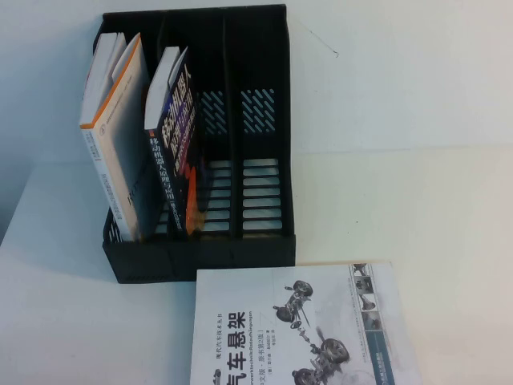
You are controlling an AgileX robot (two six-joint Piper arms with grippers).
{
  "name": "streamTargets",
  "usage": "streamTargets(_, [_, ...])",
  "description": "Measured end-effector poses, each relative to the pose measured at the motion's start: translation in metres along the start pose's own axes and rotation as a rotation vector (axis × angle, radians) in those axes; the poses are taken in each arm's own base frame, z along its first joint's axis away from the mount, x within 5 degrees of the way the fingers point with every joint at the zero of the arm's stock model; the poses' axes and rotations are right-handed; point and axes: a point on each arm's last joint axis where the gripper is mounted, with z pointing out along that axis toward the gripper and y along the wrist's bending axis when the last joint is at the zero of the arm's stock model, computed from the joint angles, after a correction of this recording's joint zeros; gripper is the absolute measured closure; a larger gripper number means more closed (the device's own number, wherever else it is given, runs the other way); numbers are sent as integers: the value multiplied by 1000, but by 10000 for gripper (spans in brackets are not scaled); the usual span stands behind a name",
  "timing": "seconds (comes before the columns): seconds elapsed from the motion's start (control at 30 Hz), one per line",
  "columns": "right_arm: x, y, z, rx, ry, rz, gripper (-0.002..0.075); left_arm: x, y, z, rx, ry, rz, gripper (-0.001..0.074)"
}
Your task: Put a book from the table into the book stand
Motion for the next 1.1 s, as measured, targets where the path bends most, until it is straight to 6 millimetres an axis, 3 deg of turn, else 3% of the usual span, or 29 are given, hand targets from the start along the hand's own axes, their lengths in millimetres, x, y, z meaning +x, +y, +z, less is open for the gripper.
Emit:
streamTargets(0.93, [0,0,0,-4,-5,13,728,0,0,0,-3,1,9,738])
streamTargets(1.1, [-11,0,-1,-6,-119,12,728,-8,2,0,-23,-84,13,738])
